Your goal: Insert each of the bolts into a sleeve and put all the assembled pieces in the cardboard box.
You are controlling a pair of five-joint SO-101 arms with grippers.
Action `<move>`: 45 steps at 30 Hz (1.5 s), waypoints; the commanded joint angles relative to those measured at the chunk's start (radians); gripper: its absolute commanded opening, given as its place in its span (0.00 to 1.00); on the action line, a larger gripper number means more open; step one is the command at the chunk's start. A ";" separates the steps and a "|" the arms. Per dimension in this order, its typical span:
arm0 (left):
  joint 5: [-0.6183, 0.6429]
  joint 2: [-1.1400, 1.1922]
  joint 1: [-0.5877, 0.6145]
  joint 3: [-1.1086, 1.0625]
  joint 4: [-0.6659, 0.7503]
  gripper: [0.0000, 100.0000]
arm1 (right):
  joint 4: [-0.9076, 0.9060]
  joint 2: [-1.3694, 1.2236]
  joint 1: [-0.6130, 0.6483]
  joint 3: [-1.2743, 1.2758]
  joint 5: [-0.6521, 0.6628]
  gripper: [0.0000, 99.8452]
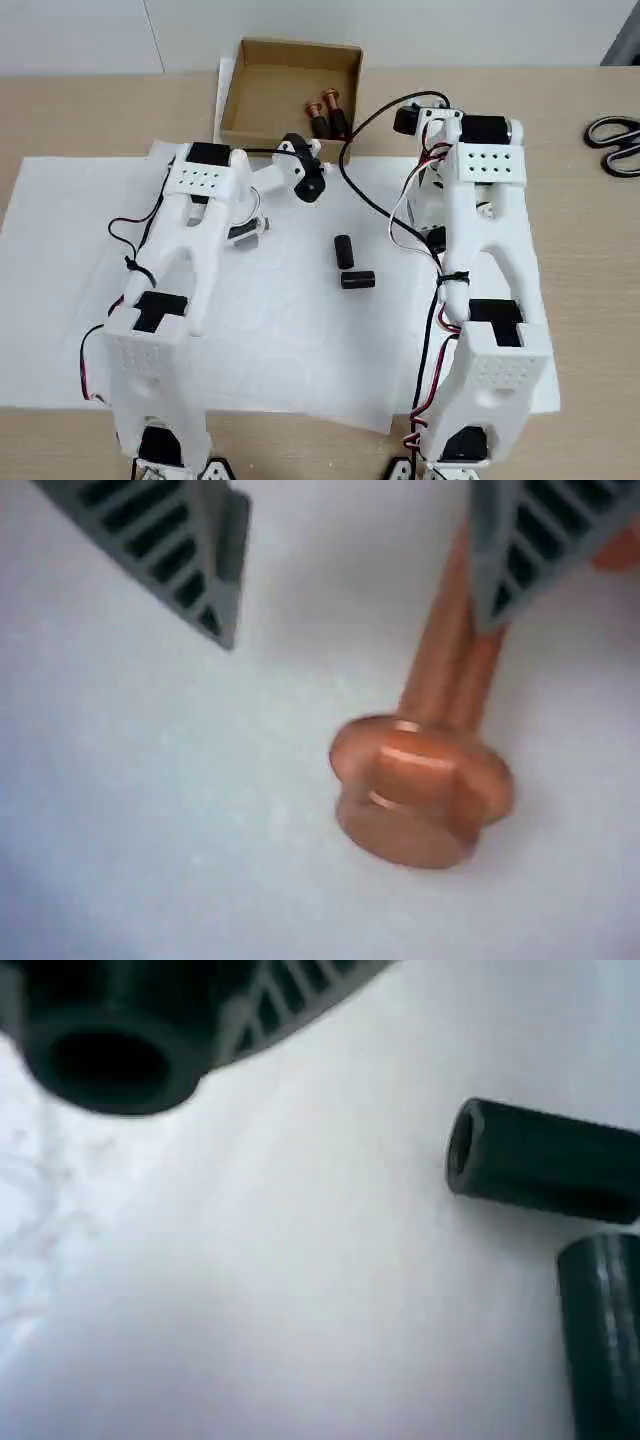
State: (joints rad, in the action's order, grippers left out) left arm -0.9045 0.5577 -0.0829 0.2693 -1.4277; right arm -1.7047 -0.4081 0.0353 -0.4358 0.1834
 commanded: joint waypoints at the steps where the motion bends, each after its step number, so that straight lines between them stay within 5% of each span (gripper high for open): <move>1: -0.006 0.009 -0.018 0.028 0.002 0.07 | -0.021 0.081 -0.004 -0.043 0.005 0.00; 45: 0.017 0.026 -0.084 -0.070 -0.064 0.10 | -0.022 0.081 -0.004 -0.041 0.003 0.00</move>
State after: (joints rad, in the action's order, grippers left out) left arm -0.8876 0.5838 -0.1565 0.2386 -1.4784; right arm -1.7047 -0.4081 0.0353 -0.4358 0.1834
